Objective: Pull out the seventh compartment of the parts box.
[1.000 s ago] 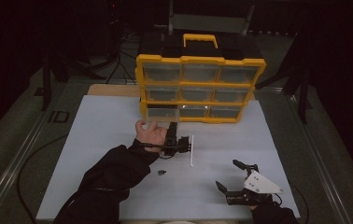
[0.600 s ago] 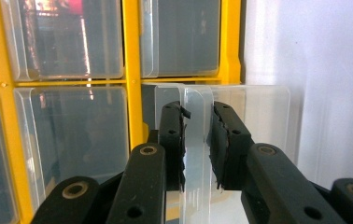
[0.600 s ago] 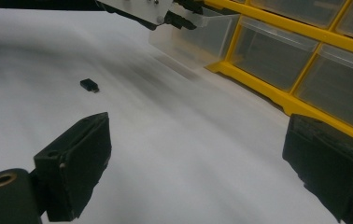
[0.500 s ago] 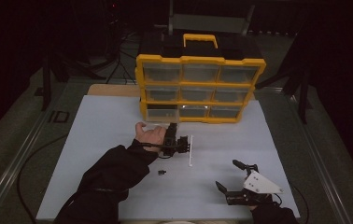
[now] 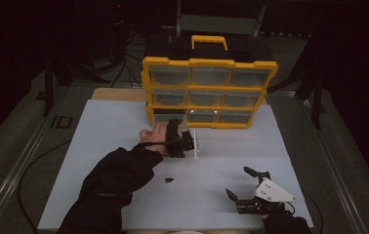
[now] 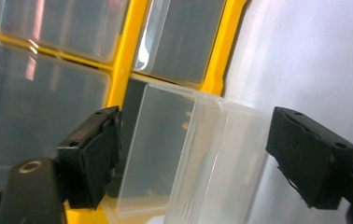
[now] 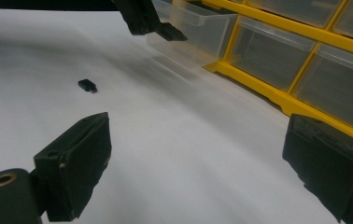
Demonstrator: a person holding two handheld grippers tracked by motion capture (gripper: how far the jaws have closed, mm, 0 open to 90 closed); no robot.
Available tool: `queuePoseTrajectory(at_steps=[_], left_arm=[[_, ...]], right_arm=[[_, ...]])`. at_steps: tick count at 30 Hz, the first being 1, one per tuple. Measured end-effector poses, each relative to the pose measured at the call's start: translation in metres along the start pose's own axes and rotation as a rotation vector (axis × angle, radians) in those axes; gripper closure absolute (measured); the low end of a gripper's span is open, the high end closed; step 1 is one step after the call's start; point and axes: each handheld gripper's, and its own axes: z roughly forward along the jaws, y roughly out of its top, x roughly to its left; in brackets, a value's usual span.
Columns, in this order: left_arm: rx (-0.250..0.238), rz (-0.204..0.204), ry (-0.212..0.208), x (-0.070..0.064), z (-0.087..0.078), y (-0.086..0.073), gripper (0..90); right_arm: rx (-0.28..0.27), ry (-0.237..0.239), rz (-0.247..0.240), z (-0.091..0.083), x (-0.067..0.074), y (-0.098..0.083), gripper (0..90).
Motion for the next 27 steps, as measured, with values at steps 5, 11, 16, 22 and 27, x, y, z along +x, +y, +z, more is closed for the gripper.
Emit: queuePoseTrajectory(at_steps=[5, 11, 16, 22, 27], left_arm=[[-0.030, -0.108, -0.048, 0.014, -0.002, -0.007, 10.5], [-0.046, -0.201, -0.118, 0.027, -0.005, -0.011, 1.4], [-0.096, -0.312, -0.193, 0.041, -0.012, -0.020, 0.1], [-0.135, -0.371, -0.226, 0.047, -0.018, -0.027, 0.1], [-0.171, -0.436, -0.253, 0.049, -0.026, -0.039, 0.1]], right_arm=[[0.002, -0.004, 0.008, 0.001, -0.001, 0.000, 8.0], [0.003, -0.007, 0.010, 0.001, -0.001, 0.000, 8.0], [0.002, -0.011, 0.014, 0.004, -0.002, 0.001, 8.0], [0.002, -0.016, 0.010, 0.003, -0.002, 0.001, 8.0], [0.006, -0.022, 0.010, 0.002, -0.002, 0.000, 8.0]])
